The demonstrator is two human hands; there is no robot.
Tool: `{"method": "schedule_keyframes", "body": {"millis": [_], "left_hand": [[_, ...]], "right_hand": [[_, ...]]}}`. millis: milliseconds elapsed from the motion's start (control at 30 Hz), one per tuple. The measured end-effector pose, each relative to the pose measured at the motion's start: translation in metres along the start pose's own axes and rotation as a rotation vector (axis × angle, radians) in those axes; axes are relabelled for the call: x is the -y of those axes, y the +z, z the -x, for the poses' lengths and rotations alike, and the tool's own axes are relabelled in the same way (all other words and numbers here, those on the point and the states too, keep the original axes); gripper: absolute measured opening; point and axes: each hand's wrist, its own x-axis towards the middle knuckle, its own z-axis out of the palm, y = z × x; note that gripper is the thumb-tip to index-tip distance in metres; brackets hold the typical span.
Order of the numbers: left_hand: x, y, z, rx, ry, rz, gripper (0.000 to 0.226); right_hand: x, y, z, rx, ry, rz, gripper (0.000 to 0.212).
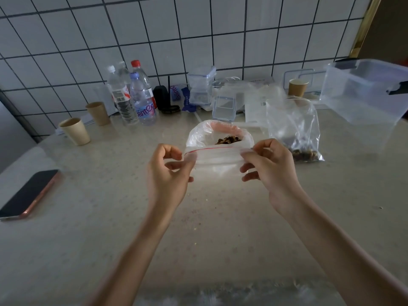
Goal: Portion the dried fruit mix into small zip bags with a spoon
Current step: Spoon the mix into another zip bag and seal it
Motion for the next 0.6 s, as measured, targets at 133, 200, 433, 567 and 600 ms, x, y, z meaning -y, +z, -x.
{"method": "schedule_keyframes", "body": {"millis": [133,200,433,567,600], "left_hand": [[-0.004,-0.004,0.003,0.023,-0.203,0.141,0.034],[-0.009,-0.006,0.004,0.094,-0.371,0.309,0.037],[-0.014,-0.009,0.003,0.240,-0.673,0.773,0.014],[-0.015,-0.010,0.003,0.342,-0.777,0.962,0.016],[-0.015,-0.009,0.004,0.355,-0.801,0.991,0.014]], "right_hand": [[0.000,-0.002,0.003,-0.034,0.000,0.037,0.026],[0.002,-0.003,0.004,-0.009,0.081,-0.066,0.022],[0.002,-0.005,0.005,0.124,0.318,-0.402,0.017],[0.001,-0.002,0.005,0.153,0.337,-0.560,0.009],[0.000,-0.001,0.005,0.170,0.333,-0.598,0.009]]}}
